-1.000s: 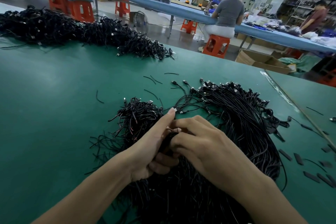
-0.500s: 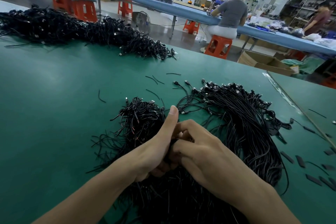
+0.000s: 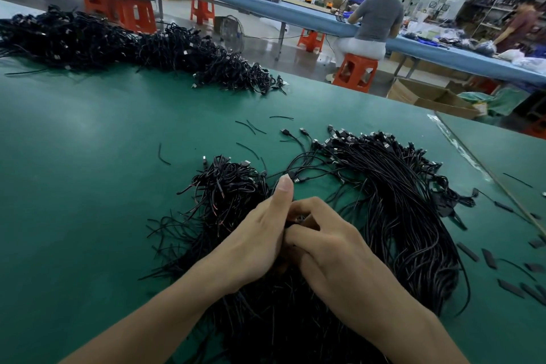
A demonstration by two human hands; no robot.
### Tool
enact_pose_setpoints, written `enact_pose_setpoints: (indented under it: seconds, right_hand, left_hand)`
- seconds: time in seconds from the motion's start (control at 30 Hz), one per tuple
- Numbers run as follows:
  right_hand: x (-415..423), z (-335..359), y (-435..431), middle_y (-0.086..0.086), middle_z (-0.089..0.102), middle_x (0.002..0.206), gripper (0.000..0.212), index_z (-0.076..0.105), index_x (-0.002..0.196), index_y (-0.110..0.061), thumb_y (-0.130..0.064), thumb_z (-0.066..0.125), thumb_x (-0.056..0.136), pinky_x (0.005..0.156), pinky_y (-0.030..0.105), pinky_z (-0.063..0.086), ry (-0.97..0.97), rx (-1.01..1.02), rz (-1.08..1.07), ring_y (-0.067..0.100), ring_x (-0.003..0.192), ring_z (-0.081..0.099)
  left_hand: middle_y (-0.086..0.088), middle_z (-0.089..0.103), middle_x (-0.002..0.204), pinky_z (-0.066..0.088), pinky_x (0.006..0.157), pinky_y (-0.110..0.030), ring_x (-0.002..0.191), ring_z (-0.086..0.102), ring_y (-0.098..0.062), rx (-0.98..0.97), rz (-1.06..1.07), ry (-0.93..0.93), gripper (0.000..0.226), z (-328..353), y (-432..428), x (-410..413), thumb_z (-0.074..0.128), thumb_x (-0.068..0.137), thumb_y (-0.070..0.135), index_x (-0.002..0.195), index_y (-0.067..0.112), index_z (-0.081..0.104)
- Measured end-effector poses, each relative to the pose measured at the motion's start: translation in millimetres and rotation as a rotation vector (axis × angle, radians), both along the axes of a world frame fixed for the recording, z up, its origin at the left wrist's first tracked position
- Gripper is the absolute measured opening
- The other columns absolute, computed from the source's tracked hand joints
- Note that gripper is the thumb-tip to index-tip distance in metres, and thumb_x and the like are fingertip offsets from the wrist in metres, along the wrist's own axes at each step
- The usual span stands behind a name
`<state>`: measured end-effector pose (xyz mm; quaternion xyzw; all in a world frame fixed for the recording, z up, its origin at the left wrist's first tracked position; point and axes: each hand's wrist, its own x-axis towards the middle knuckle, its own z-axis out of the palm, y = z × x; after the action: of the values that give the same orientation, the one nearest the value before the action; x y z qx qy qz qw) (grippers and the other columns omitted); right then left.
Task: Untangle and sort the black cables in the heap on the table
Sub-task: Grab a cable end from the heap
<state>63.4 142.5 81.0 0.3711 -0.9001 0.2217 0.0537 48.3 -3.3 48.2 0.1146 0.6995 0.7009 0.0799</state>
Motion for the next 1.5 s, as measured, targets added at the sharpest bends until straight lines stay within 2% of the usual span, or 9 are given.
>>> enact_pose_setpoints:
  seconds: [0.2,0.33,0.4,0.5,0.6,0.73,1.07,1.3,1.5]
  right_hand:
    - [-5.0,-1.7,9.9,-0.004,0.049,0.113,0.011,0.065,0.091,-0.016,-0.005,0.063,0.092,0.074,0.013,0.039,0.046,0.052,0.075,0.004,0.084,0.043]
    - [-7.8,-7.1,15.7,-0.007,0.047,0.111,0.008,0.059,0.093,-0.02,-0.013,0.055,0.093,0.067,0.018,0.046,0.114,-0.036,0.047,0.006,0.081,0.048]
    - [-10.9,-7.2,20.0,-0.012,0.046,0.108,0.009,0.057,0.092,-0.022,-0.021,0.048,0.096,0.063,0.017,0.048,0.072,-0.153,0.037,0.008,0.079,0.054]
    - [-15.2,-9.1,27.3,-0.016,0.045,0.105,0.009,0.058,0.09,-0.025,-0.024,0.052,0.096,0.067,0.013,0.044,0.049,-0.249,0.025,0.009,0.083,0.056]
    - [-17.2,-11.9,29.7,-0.015,0.046,0.104,0.009,0.058,0.088,-0.027,-0.028,0.054,0.097,0.071,0.016,0.043,0.066,-0.263,0.016,0.011,0.088,0.056]
    - [-17.7,-12.0,30.5,-0.015,0.047,0.106,0.007,0.059,0.09,-0.027,-0.025,0.056,0.096,0.078,0.013,0.042,0.056,-0.277,0.042,0.009,0.093,0.058]
    - [-13.6,-4.6,31.8,-0.023,0.047,0.12,0.013,0.058,0.089,-0.028,-0.034,0.051,0.097,0.081,0.02,0.047,0.014,-0.155,0.047,0.01,0.104,0.06]
    - [-12.0,3.8,28.8,-0.013,0.062,0.111,0.015,0.068,0.087,-0.021,-0.027,0.056,0.095,0.077,0.034,0.046,0.381,0.081,0.058,0.016,0.095,0.056]
    - [-10.8,8.6,28.1,-0.007,0.065,0.102,0.016,0.07,0.09,-0.019,-0.026,0.056,0.094,0.075,0.035,0.051,0.379,0.144,0.107,0.016,0.091,0.061]
  left_hand:
    - [0.005,0.043,0.059,0.036,0.056,-0.034,0.054,0.039,-0.014,-0.085,0.115,-0.026,0.074,-10.0,1.1,-2.4,0.019,0.084,0.087,0.06,0.021,0.042]
    - [0.003,0.047,0.058,0.025,0.061,-0.039,0.054,0.038,-0.018,0.106,-0.036,-0.186,0.068,-9.6,0.9,-3.6,0.037,0.082,0.085,0.061,0.022,0.052]
    - [0.002,0.052,0.059,0.02,0.056,-0.039,0.053,0.036,-0.016,0.084,-0.083,-0.262,0.05,-8.2,6.0,-13.1,0.047,0.091,0.065,0.068,0.022,0.055]
    - [-0.005,0.056,0.069,0.029,0.047,-0.018,0.057,0.038,-0.01,-0.079,-0.092,-0.254,0.027,-8.0,-0.7,-18.3,0.043,0.104,0.022,0.08,0.011,0.047]
    - [-0.004,0.062,0.075,0.028,0.042,-0.016,0.053,0.035,-0.009,0.17,-0.304,-0.262,0.021,-3.2,-10.8,0.1,0.049,0.096,0.041,0.095,0.02,0.052]
    - [-0.001,0.055,0.074,0.022,0.04,-0.014,0.051,0.029,-0.007,0.269,-0.29,-0.346,0.016,-1.5,-11.0,7.6,0.042,0.106,0.032,0.103,0.02,0.053]
    - [0.0,0.054,0.07,0.014,0.039,-0.018,0.05,0.024,-0.009,0.149,-0.211,-0.295,0.013,0.1,-10.0,9.9,0.042,0.105,0.025,0.092,0.023,0.044]
    - [-0.007,0.056,0.068,0.018,0.037,-0.016,0.047,0.023,-0.009,0.199,-0.197,-0.291,0.015,-2.4,-10.7,7.2,0.048,0.103,0.021,0.089,0.021,0.042]
    - [-0.011,0.052,0.067,0.018,0.036,-0.015,0.044,0.025,-0.007,0.252,-0.18,-0.291,0.019,-6.8,-9.5,7.0,0.055,0.099,0.019,0.081,0.022,0.048]
